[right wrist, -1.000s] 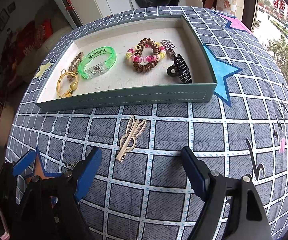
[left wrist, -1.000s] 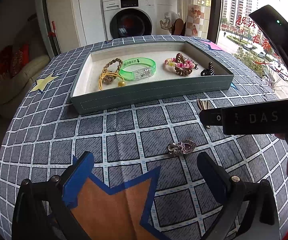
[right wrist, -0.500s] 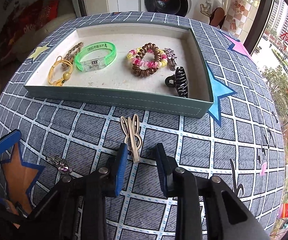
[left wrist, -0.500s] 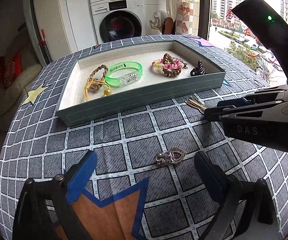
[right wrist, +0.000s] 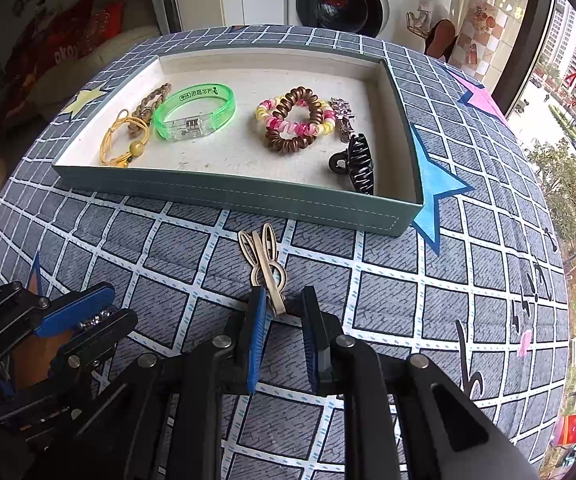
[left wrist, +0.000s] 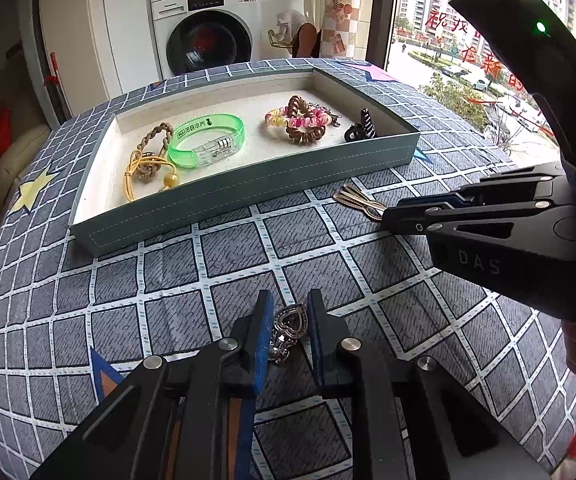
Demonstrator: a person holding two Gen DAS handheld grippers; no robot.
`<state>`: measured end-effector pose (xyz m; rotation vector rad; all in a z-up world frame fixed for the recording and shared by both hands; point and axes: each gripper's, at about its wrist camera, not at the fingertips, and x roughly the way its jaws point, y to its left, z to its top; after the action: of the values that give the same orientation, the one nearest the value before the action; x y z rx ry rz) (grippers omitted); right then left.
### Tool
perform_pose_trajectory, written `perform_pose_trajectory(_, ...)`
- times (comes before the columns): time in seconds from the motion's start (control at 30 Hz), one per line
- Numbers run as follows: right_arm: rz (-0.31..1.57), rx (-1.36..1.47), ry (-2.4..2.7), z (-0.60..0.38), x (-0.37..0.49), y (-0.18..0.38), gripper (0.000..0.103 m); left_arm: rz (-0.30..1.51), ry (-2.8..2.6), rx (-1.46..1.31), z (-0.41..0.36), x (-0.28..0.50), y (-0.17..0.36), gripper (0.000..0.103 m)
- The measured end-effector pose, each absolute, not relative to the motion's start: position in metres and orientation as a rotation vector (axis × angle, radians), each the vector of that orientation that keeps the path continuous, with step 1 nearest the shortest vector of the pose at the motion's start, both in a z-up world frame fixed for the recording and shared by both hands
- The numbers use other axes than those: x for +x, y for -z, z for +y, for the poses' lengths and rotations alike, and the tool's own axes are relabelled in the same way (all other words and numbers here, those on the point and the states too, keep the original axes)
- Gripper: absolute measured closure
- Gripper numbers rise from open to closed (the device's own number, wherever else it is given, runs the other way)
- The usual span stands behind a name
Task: Organize jewelry
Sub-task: 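Grasp the silver heart charm with the left tool while the right tool grasps the cream hair clip, then carry the heart charm and cream hair clip into the tray with both tools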
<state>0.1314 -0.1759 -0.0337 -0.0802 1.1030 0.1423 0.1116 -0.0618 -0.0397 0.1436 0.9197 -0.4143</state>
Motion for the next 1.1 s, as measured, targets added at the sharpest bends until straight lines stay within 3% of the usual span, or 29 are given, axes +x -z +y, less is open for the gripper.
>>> perform_pose_trajectory(1.1,1.025,0.173,-0.247,-0.206,0.099,-0.011,0.094,0.840,0.355,-0.011,-0.018,0.107,-0.013,0.073)
